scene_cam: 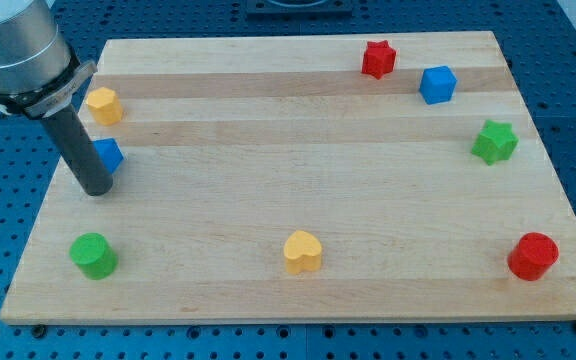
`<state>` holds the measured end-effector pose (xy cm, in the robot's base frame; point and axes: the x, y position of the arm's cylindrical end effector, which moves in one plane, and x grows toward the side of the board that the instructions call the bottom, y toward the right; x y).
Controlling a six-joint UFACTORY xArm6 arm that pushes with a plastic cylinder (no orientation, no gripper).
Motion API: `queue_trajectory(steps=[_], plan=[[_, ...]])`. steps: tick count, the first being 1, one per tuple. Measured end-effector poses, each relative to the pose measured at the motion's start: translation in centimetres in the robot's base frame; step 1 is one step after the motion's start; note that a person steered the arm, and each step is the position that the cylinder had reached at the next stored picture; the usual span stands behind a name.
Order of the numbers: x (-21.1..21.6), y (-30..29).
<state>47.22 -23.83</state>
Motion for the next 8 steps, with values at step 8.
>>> queue_trajectory(steps=[8], plan=[[-3.5,0.0]])
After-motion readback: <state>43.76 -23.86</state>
